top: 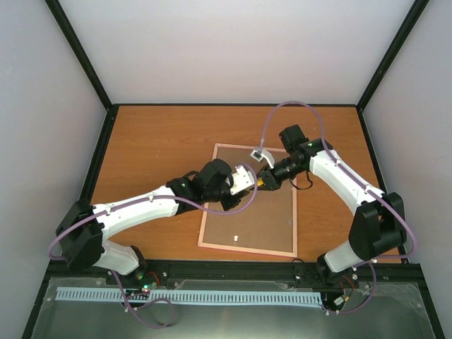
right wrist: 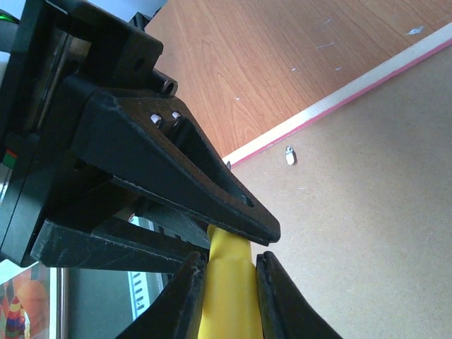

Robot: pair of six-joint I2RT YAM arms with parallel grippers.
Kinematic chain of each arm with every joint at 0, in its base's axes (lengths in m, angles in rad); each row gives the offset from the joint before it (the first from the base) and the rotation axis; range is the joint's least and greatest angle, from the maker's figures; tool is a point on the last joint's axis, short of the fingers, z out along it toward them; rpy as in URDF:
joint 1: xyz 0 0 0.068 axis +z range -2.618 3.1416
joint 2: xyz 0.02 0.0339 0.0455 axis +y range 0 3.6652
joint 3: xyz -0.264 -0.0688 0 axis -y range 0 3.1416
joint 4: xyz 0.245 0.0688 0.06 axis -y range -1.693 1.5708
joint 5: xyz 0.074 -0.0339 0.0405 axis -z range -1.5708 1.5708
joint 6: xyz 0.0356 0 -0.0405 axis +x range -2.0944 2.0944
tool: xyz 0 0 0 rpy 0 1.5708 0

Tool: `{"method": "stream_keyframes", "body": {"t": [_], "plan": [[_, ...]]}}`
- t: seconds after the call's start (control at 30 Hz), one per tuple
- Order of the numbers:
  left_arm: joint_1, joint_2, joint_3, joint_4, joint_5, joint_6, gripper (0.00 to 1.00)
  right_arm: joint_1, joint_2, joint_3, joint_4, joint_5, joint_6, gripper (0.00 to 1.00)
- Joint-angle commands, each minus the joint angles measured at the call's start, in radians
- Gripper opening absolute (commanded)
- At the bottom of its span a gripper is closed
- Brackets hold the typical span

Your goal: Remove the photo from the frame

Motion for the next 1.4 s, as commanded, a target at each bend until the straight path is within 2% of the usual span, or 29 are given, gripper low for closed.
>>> {"method": "stream_keyframes", "body": {"t": [0.0,0.17,0.3,0.43,0.6,0.83,1.03,1.37], "plan": [[-0.006,-0.004,-0.009,0.041,-0.031,-0.023,0.13,-0.039,0.009,0.018,-0.010,-0.005,0.000,0.18],[0.011,-0.027,-0.070,0.051,-0.086,-0.139,0.11,-0.209,0.002,0.037,-0.009,0.008,-0.012,0.44],[0.096,-0.046,-0.098,-0.015,-0.105,-0.327,0.10,-0.297,-0.039,-0.062,0.081,0.092,0.002,0.51],[0.244,-0.071,-0.131,-0.104,-0.131,-0.521,0.08,-0.308,-0.102,-0.212,0.212,0.150,0.016,0.53],[0.417,-0.041,-0.161,-0.160,-0.081,-0.604,0.11,-0.308,-0.133,-0.240,0.257,0.182,-0.009,0.54],[0.634,0.038,-0.148,-0.205,-0.072,-0.660,0.12,-0.307,-0.139,-0.253,0.251,0.126,-0.018,0.54],[0.694,0.100,-0.123,-0.250,-0.191,-0.656,0.14,-0.307,-0.140,-0.252,0.250,0.130,-0.025,0.54],[0.752,0.180,-0.160,-0.257,-0.240,-0.669,0.17,-0.307,-0.136,-0.253,0.246,0.122,-0.033,0.54]]}}
